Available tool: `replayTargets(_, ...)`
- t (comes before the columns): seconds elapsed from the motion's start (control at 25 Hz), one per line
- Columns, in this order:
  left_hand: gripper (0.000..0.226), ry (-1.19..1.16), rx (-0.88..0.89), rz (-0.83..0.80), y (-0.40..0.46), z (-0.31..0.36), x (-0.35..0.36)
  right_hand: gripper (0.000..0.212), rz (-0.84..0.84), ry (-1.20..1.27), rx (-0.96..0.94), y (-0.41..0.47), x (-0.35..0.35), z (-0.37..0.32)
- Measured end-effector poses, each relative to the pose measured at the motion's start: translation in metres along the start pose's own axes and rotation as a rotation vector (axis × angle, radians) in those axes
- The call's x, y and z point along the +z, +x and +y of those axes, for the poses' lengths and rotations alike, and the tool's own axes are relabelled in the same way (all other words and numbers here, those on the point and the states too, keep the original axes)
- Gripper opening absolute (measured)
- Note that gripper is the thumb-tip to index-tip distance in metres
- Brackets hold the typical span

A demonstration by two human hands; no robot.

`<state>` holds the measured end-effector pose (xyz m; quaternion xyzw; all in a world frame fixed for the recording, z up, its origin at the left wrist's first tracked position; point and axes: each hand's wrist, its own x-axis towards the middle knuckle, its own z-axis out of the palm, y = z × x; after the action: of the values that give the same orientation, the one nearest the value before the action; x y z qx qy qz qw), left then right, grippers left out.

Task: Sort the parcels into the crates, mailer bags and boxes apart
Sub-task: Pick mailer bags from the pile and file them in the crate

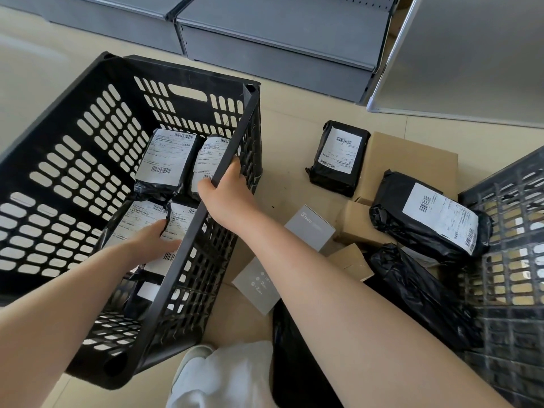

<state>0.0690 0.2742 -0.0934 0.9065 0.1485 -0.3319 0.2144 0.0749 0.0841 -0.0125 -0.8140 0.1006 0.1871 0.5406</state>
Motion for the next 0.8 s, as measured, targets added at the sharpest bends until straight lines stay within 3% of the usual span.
replayTargets(0.32,0.069,-0.165,-0.084,0.101,0.006,0.013,0.0,0.065,-0.019,0.101,0.012,-0.005,-0.01,0.005)
replayTargets(0.48,0.071,-0.111,-0.043,0.158,0.001,0.025,0.0,0.083,-0.053,0.082,0.081,-0.013,-0.034,0.022)
replayTargets(0.6,0.063,-0.145,-0.066,0.212,-0.008,0.041,-0.002,0.076,0.004,0.066,0.106,-0.02,-0.066,0.042)
replayTargets(0.72,0.083,-0.059,0.001,0.245,-0.009,0.052,-0.015,0.075,0.089,-0.037,0.158,-0.024,-0.103,0.066)
replayTargets(0.8,0.082,-0.116,0.057,0.285,-0.011,0.064,-0.026,0.074,0.149,-0.103,0.201,-0.026,-0.13,0.081)
